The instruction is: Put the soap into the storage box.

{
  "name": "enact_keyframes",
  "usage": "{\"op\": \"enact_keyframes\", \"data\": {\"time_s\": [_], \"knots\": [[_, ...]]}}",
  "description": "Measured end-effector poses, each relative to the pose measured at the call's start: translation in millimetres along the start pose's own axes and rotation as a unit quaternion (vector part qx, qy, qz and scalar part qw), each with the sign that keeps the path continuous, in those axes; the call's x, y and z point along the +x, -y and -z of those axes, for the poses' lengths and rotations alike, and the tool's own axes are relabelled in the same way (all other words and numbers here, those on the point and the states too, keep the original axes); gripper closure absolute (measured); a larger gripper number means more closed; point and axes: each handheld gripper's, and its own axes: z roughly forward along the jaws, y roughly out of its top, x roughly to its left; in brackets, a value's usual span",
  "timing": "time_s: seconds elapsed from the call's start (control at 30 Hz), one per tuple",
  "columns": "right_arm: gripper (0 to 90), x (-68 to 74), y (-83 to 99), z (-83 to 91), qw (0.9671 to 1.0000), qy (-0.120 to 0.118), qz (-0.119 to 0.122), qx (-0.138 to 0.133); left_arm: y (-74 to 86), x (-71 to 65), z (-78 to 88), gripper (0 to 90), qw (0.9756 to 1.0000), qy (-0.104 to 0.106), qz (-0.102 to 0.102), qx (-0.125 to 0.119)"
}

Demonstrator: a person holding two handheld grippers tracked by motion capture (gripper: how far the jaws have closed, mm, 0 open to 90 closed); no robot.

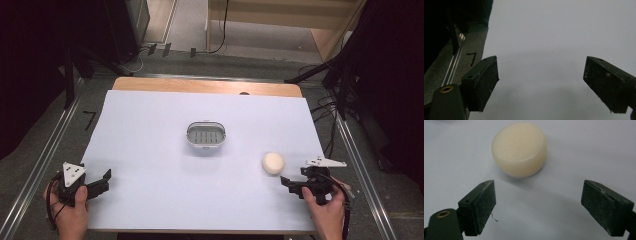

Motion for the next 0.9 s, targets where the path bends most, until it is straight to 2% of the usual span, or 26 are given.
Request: {"op": "enact_keyframes", "data": {"time_s": [0.17, 0.5, 0.9], "knots": [[12.1, 8.1, -10.0, -10.3, 0.9998, -0.008, 0.007, 0.018, -0.1, 0.0, 0.1, 13.7, 1.0000, 0.000, 0.000, 0.001], [10.9, 15.1, -23.7, -19.2, 0.9995, -0.017, 0.012, 0.026, 0.1, 0.2, 0.0, 13.7, 1.0000, 0.001, 0.000, -0.001], [9.4, 20.1, -35.1, -33.5, 0.9989, -0.020, 0.004, 0.042, 0.0, 0.2, 0.0, 13.6, 1.0000, 0.002, 0.000, 0.000]]}}
